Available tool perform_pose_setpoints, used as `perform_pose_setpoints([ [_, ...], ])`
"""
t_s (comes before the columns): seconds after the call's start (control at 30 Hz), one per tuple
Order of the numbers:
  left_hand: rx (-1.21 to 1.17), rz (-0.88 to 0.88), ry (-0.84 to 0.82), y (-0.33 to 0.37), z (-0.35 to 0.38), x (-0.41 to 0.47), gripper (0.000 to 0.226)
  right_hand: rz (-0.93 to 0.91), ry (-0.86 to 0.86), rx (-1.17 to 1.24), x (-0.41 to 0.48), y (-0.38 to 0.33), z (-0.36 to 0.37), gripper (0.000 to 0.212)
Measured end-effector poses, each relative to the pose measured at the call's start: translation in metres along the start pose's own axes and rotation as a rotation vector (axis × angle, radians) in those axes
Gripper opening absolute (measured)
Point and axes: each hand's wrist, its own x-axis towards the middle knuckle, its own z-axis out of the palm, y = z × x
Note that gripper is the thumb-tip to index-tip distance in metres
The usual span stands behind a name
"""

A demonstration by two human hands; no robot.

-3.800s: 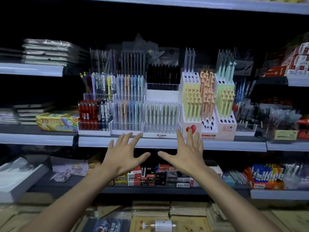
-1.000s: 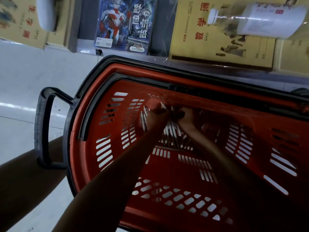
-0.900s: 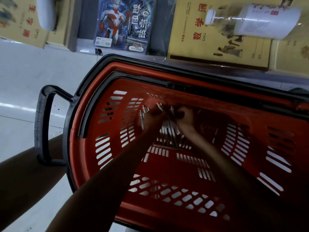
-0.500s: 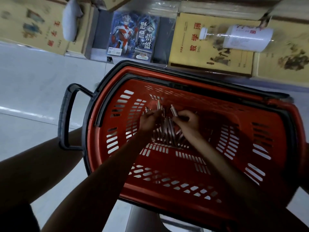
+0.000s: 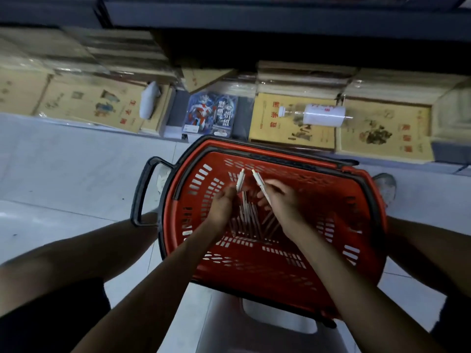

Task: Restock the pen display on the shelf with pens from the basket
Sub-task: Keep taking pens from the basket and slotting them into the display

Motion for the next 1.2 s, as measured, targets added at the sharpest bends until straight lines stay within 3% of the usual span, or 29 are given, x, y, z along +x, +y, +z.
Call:
perform_pose_setpoints([
  [0.33, -0.049, 0.318, -0.213, 0.072, 0.004, -0.099, 0.009, -0.312, -0.004, 0.085, -0.095, -0.093, -0.039, 0.014],
  [0.47, -0.043, 0.462, -0.261, 0.106, 0.004, -0.142, 0.023, -0.377, -0.027, 0.096, -0.131, -0.126, -0.06, 0.021],
  [0.67, -0.128, 0.615, -0.324, 0.151, 0.011, -0.201, 0.033, -0.522, -0.025, 0.145, -0.181, -0.176, -0.081, 0.011],
  [1.2, -0.33, 0.854, -0.553, 0.289, 0.044, -0.337, 0.014, -0.831, 0.028, 0.197, -0.282, -0.331, -0.126, 0.035],
])
